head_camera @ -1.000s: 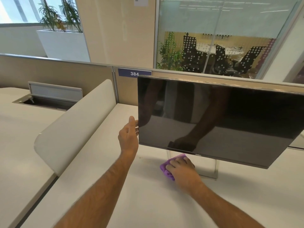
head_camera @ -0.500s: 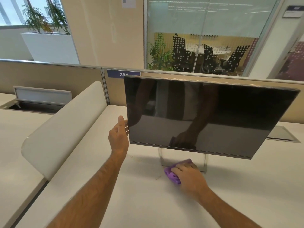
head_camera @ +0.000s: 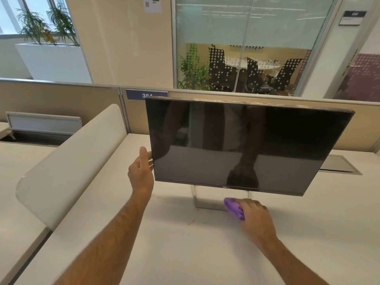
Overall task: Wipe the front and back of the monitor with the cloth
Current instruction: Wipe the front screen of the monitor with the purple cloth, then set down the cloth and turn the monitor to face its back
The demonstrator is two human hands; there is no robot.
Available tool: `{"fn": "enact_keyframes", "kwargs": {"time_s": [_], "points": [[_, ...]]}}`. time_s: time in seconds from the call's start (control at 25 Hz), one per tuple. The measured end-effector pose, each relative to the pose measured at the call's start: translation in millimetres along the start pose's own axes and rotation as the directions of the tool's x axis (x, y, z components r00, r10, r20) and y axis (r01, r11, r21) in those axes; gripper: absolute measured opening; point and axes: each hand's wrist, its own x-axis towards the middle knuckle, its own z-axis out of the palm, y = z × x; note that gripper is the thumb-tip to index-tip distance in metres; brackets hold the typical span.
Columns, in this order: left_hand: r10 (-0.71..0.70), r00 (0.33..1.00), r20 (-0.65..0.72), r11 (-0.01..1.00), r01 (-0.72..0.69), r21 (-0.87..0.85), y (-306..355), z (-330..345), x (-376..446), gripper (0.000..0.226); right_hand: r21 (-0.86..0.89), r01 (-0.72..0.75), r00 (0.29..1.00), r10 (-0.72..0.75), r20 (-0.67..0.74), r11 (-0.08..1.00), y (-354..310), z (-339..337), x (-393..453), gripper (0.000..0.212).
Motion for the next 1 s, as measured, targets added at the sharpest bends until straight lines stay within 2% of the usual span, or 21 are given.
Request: {"fn": "enact_keyframes", "kwargs": {"time_s": [0.04,0.12,0.2,0.4,0.48,0.52,0.56,0.64,0.72,0.76,0.8,0.88,0.92,1.0], "points": [[-0.001,1.000,-0.001,1.000,0.001,0.000,0,0,0,0.078,-0.026,-0.016,1.000,0.015,-0.003,1.000,4,-3,-1,0.053],[0.001,1.000,0.002,1.000,-0.001,0.003,1,0,-1,0.078,-0.097,-0.002,0.996,0.010,0.085,0.995,7,-7,-6,0.045],[0.005,1.000,0.007,1.000,-0.005,0.009,0,0,-1,0.078,-0.036,-0.018,0.990,0.023,0.136,0.999,11,-10,-12,0.034],[-0.009,1.000,0.007,0.999,0.009,0.033,2,0,-3,0.081,0.315,-0.155,0.986,0.127,0.109,0.936,28,-22,-20,0.033],[-0.017,1.000,0.021,0.999,0.016,0.035,5,0,-4,0.082,0.531,-0.202,0.979,0.164,0.119,0.823,33,-36,-23,0.027],[-0.019,0.999,0.028,0.999,0.018,0.037,6,0,-6,0.083,0.608,-0.260,0.965,0.227,0.132,0.750,37,-45,-24,0.021],[-0.019,0.999,0.032,0.999,0.018,0.039,7,0,-7,0.084,0.658,-0.338,0.938,0.300,0.176,0.673,42,-54,-23,0.016],[-0.027,0.999,0.036,0.999,0.026,0.039,8,0,-10,0.084,0.708,-0.519,0.848,0.391,0.357,0.479,55,-68,-25,0.018],[-0.037,0.998,0.045,0.999,0.035,0.039,9,1,-12,0.083,0.662,-0.689,0.718,0.408,0.564,0.296,69,-71,-34,0.018],[-0.038,0.998,0.046,0.999,0.036,0.039,9,1,-13,0.082,0.616,-0.751,0.653,0.410,0.637,0.239,75,-70,-41,0.018],[-0.035,0.998,0.045,0.999,0.034,0.037,9,1,-14,0.082,0.573,-0.793,0.603,0.412,0.684,0.209,81,-66,-48,0.017],[-0.030,0.999,0.045,0.999,0.028,0.037,10,1,-17,0.086,0.538,-0.819,0.566,0.430,0.703,0.198,96,-59,-61,0.013],[-0.029,0.999,0.045,0.999,0.027,0.042,10,1,-18,0.088,0.529,-0.819,0.566,0.455,0.687,0.221,103,-58,-68,0.015],[-0.034,0.998,0.047,0.998,0.032,0.050,11,2,-19,0.088,0.473,-0.813,0.581,0.533,0.615,0.339,117,-61,-77,0.028]]}}
